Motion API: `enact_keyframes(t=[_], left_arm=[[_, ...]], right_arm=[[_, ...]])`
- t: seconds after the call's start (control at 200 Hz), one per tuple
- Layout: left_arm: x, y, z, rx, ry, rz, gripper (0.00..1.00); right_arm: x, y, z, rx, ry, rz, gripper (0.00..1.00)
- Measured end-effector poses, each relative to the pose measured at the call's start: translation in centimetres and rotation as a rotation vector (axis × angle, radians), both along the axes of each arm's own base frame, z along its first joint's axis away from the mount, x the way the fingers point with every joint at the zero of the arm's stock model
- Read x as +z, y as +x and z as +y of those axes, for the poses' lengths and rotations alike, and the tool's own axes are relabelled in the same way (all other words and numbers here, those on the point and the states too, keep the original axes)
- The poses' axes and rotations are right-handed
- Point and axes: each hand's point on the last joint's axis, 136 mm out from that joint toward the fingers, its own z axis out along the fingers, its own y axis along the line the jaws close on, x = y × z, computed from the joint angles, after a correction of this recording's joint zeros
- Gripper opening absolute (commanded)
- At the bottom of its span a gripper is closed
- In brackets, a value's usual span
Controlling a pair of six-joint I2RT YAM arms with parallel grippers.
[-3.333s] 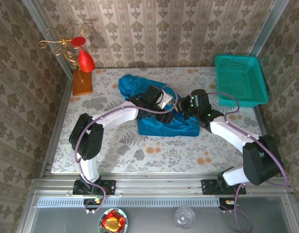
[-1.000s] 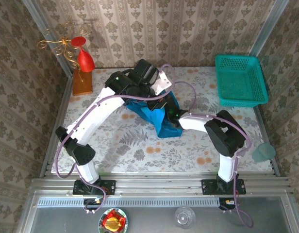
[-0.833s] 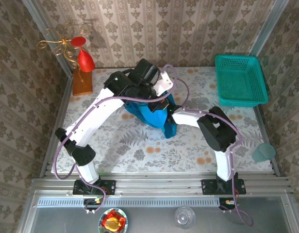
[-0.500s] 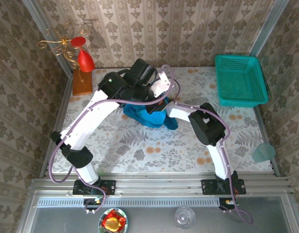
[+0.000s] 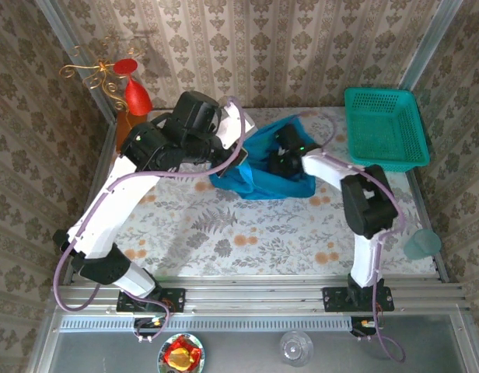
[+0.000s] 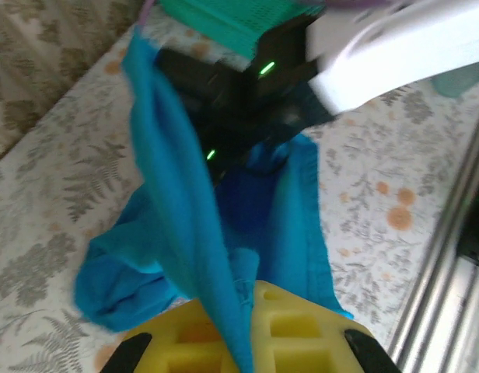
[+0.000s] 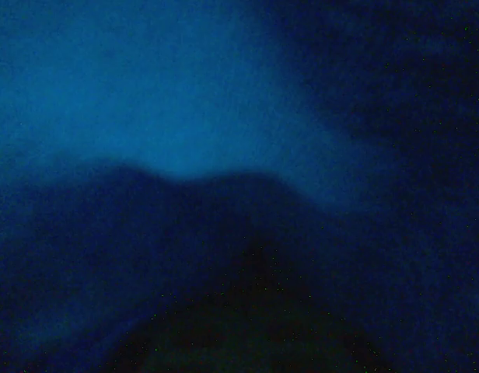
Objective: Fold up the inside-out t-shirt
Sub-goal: Turn the T-shirt inside out at the center of the table.
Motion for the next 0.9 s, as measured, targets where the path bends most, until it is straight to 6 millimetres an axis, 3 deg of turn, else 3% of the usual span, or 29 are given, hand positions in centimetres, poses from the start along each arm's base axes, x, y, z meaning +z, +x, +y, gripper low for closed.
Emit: enact_keyframes(t=[0.08, 0.14, 0.19, 0.25, 0.365, 0.435, 0.505, 0.57, 0.67, 0.79, 0.9], left_arm=[[0.5, 1.4, 1.0, 0.049, -0.007, -0.020, 0.00], [1.4, 2.3, 1.8, 0.081, -0.023, -0.042, 0.00], [2.8, 3.0, 2.6, 0.111, -0.051, -0.072, 0.00], [4.5, 3.5, 3.5, 0.138, -0.086, -0.113, 0.00], [7.5, 3.4, 5.8, 0.190, -0.149, -0.190, 0.00], [9.3, 2.8, 6.9, 0.202, -0.196, -0.240, 0.00], [10.1, 1.8, 7.5, 0.192, -0.231, -0.269, 0.00], [10.0, 0.7, 7.8, 0.173, -0.252, -0.276, 0.00], [8.2, -0.5, 7.7, 0.131, -0.256, -0.242, 0.00], [4.0, -1.1, 6.5, 0.069, -0.236, -0.131, 0.00], [-0.8, -1.2, 5.0, 0.046, -0.222, 0.011, 0.00]], right_arm=[[5.4, 2.0, -2.2, -0.047, 0.015, -0.104, 0.00], [10.0, 3.5, -3.1, -0.070, 0.034, -0.197, 0.21], [14.9, 4.7, -3.8, -0.091, 0.051, -0.303, 0.36], [19.6, 5.1, -4.3, -0.099, 0.062, -0.409, 0.53], [27.7, 3.5, -5.7, -0.135, 0.077, -0.589, 0.58], [31.1, 1.7, -6.6, -0.153, 0.079, -0.670, 0.60], [32.7, -0.2, -7.4, -0.173, 0.085, -0.719, 0.60], [32.3, -2.4, -8.4, -0.193, 0.079, -0.731, 0.60], [28.5, -5.9, -9.9, -0.230, 0.064, -0.673, 0.60], [20.6, -9.9, -10.8, -0.261, 0.070, -0.509, 0.59], [13.0, -13.0, -9.7, -0.241, 0.086, -0.320, 0.58]])
